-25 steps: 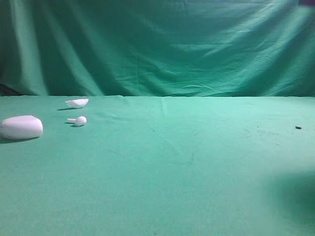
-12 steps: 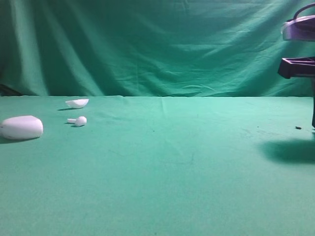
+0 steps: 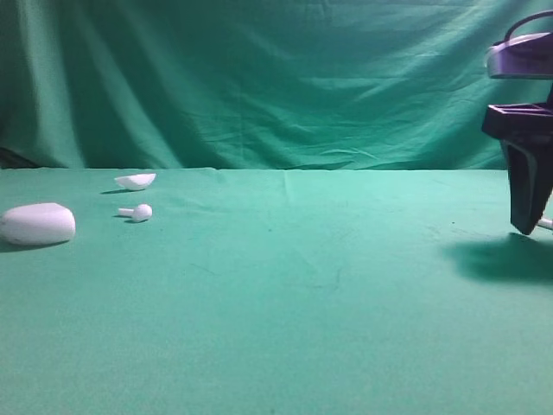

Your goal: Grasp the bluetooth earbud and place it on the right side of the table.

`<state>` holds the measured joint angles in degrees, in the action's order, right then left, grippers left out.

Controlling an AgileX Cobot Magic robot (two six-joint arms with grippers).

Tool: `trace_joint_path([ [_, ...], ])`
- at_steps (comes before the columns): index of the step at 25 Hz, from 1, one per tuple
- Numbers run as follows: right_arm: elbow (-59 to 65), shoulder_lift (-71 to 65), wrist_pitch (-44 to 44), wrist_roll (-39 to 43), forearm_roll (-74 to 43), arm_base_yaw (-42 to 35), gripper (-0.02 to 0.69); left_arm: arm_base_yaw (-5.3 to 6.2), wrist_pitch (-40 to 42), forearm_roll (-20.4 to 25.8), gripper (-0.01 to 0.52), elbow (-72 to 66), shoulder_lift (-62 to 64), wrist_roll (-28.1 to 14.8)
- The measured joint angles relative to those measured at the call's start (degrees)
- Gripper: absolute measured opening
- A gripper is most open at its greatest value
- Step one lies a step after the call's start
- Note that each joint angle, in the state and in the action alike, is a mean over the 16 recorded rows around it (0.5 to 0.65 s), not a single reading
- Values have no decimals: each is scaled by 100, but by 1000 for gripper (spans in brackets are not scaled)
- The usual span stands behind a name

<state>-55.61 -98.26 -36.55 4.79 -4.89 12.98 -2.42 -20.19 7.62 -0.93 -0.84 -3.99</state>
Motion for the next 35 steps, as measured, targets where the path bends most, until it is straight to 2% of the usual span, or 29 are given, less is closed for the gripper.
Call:
trace_joint_path([
  [3, -326, 163, -553, -3, 43, 3, 492, 0, 0, 0, 0, 0, 0, 0],
  [5, -523, 370, -921, -5, 75, 13, 465, 0, 0, 0, 0, 0, 0, 0],
  [12, -938, 1672, -1967, -12, 225, 97, 255, 0, 0, 0, 0, 0, 0, 0],
  [17, -793, 3056, -2367, -11, 345, 162, 97, 0, 0, 0, 0, 0, 0, 0],
  [20, -559, 3955, -2475, -12, 400, 196, 31, 0, 0, 0, 0, 0, 0, 0],
  [24, -77, 5234, -2442, -18, 458, 210, 0, 0, 0, 0, 0, 0, 0, 0],
  [35, 1179, 8342, -2179, -8, 551, 211, 0, 0, 0, 0, 0, 0, 0, 0],
])
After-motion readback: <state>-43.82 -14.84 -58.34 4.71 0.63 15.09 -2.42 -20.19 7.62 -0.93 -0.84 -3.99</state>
